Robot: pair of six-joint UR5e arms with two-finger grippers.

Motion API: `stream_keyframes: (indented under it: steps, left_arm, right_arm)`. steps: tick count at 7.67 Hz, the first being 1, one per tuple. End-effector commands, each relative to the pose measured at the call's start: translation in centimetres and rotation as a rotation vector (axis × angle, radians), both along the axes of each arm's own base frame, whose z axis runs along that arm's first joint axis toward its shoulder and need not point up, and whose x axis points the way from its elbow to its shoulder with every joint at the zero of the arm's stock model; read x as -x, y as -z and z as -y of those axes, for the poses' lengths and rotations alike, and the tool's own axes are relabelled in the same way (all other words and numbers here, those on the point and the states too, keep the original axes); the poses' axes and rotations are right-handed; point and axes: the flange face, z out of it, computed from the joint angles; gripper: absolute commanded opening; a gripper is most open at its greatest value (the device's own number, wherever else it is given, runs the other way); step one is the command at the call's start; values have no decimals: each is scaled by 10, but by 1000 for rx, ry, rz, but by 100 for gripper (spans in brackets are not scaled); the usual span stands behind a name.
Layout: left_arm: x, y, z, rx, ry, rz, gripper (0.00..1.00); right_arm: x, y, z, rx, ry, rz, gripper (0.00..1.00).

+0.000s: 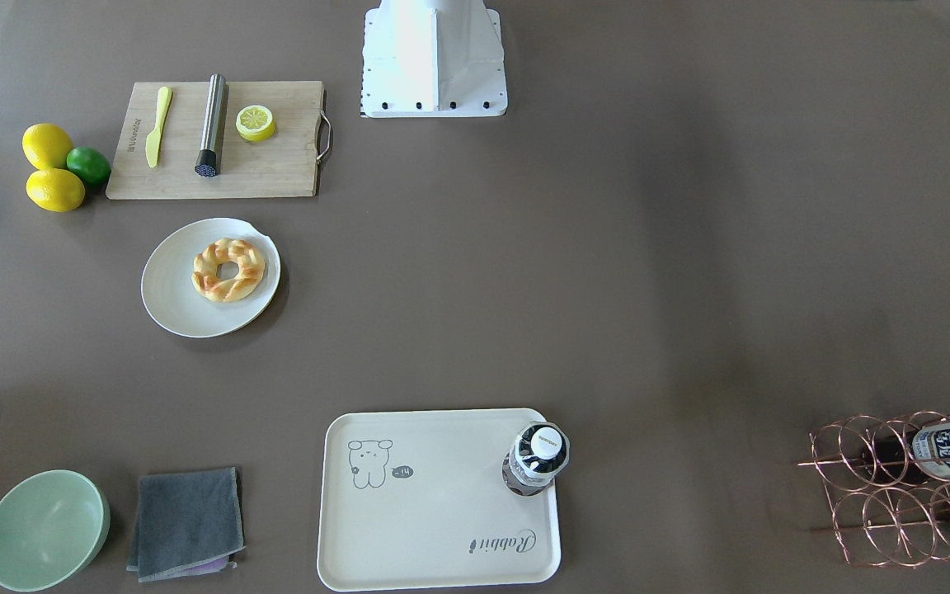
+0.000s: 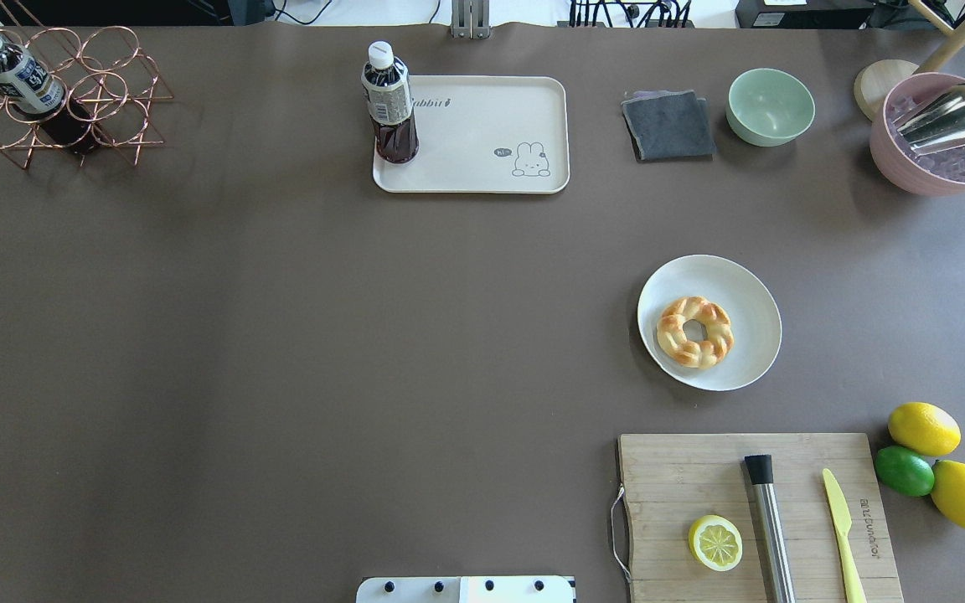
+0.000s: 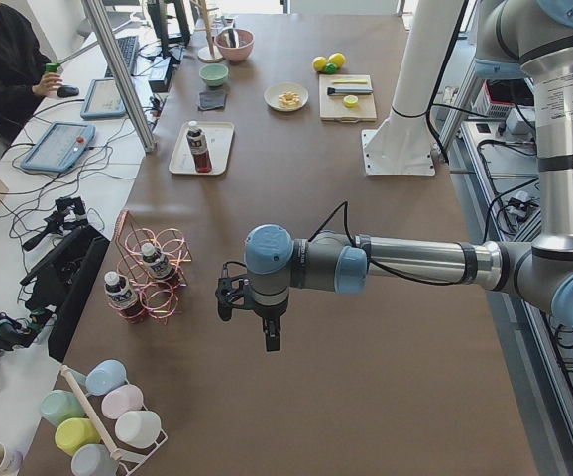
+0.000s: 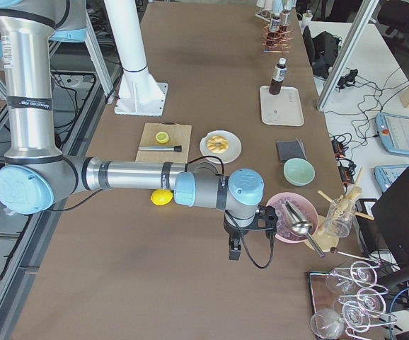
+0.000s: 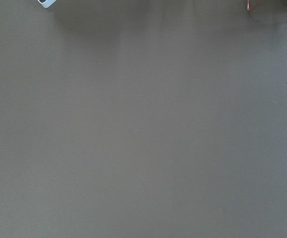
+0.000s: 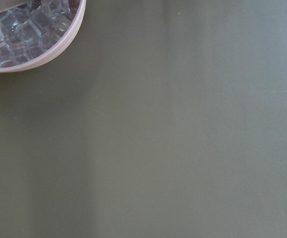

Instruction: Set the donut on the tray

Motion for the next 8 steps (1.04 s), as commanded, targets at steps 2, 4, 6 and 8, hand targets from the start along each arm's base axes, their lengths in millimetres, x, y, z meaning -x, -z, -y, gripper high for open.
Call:
stream_keyframes:
  steps: [2,4,6,8]
  left_arm:
    - [3,-2,-2,4,7,0,98]
    - [3,-4,-5,12,11,-2,98]
    - [10,-3,-5,9,26,-2,98]
    - [12,-3,-9,11,33,-5,98]
  right_arm:
    - [5,9,1,-19,2,59,100]
    - [5,14,2,-27,3,60,100]
    - [5,17,1,-31,4,59,100]
    - [6,17,-1,-33,3,61,100]
